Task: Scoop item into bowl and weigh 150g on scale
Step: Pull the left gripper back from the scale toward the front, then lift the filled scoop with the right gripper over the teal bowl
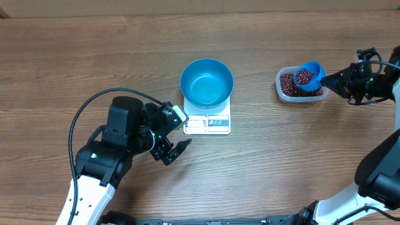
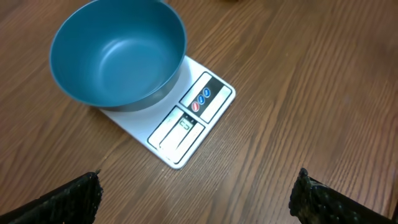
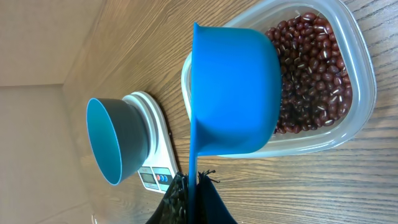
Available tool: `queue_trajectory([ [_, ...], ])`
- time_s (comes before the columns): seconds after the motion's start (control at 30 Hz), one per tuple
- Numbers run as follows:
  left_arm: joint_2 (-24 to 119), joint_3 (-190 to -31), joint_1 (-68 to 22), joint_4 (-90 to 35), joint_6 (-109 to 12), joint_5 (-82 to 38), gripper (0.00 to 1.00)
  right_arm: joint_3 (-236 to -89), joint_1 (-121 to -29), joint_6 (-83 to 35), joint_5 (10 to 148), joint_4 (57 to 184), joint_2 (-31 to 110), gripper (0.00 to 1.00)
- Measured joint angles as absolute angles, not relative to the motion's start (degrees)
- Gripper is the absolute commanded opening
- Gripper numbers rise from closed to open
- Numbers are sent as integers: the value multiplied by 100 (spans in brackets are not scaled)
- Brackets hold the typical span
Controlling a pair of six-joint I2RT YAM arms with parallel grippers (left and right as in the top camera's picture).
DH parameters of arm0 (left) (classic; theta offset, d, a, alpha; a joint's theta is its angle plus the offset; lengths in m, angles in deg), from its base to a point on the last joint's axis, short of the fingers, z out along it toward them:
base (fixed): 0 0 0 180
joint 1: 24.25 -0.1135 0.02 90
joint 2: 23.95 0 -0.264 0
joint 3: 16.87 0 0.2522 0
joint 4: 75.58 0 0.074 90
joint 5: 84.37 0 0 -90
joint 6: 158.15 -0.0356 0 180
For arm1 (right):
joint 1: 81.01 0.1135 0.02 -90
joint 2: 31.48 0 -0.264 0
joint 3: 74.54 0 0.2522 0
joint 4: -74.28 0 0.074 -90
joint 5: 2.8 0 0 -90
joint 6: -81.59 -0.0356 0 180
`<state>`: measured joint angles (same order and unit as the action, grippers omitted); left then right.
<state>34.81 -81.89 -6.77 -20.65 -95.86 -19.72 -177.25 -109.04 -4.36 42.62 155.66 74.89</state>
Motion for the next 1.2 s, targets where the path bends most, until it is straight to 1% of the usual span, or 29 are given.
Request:
queue_trajectory([
  [0.2, 3481, -8189, -677, -2314, -9662, -2026, 100, -17725, -10906, -436, 4201, 15566, 7489, 4],
  [0.37, 3481, -8189, -680, -2535, -9573, -1847, 100, -17725, -10904, -431, 4197, 15579, 7489, 4],
  [1.2, 3483, -7864, -680, -2753, -9533, -1838, 100, -17725, -10906, -436, 4096, 15651, 7489, 4],
])
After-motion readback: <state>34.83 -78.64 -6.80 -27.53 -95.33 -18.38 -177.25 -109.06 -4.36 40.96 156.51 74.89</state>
